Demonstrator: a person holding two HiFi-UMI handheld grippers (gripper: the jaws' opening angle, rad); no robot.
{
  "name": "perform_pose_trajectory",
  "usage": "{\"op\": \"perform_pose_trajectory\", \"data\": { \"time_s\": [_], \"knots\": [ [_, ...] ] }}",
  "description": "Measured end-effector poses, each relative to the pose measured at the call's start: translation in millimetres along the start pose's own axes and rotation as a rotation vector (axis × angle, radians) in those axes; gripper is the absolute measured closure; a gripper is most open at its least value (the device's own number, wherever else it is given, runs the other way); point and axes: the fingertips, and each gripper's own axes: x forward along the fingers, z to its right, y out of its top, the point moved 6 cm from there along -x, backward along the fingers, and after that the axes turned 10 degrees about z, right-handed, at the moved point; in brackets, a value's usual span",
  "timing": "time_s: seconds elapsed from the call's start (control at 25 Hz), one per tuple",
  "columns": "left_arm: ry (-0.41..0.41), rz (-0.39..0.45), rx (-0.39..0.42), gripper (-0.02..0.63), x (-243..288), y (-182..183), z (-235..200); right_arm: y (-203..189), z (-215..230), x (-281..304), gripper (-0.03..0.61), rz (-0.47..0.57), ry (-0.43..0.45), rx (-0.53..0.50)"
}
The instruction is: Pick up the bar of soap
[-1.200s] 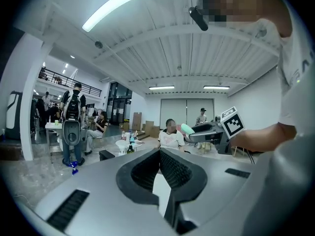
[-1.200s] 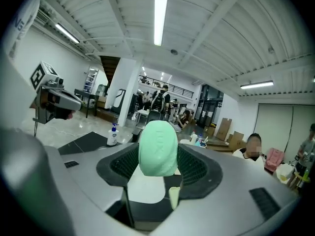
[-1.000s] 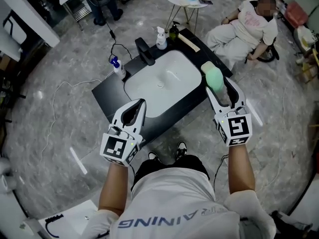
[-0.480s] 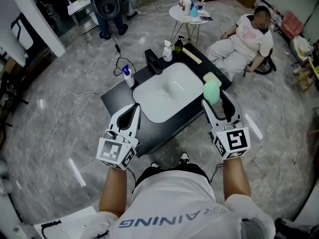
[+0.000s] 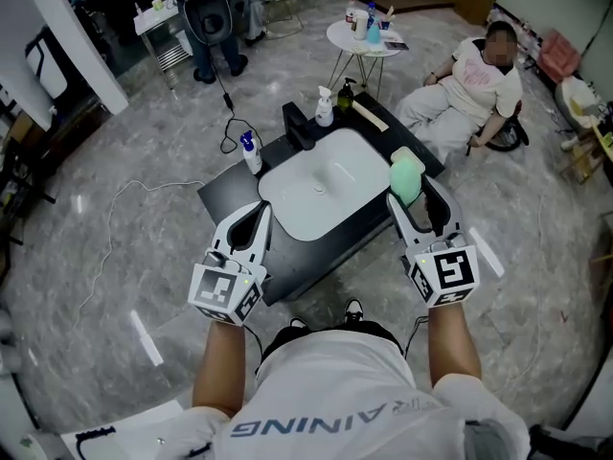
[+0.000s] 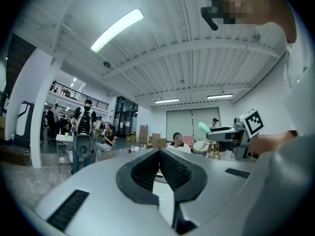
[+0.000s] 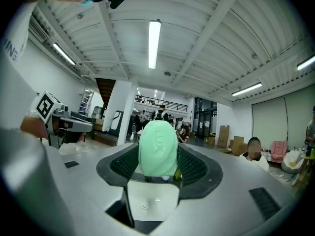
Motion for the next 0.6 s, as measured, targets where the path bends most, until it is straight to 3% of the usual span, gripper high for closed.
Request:
{"op": "perform_pose_trajectory", "data": {
  "time_s": [0.6],
  "knots": [
    [-0.004,0.0,-0.001,0.612,4.9,-1.5,3.7,0.5,0.0,3.0,0.325,0.003,0.014,0.005]
  ]
}}
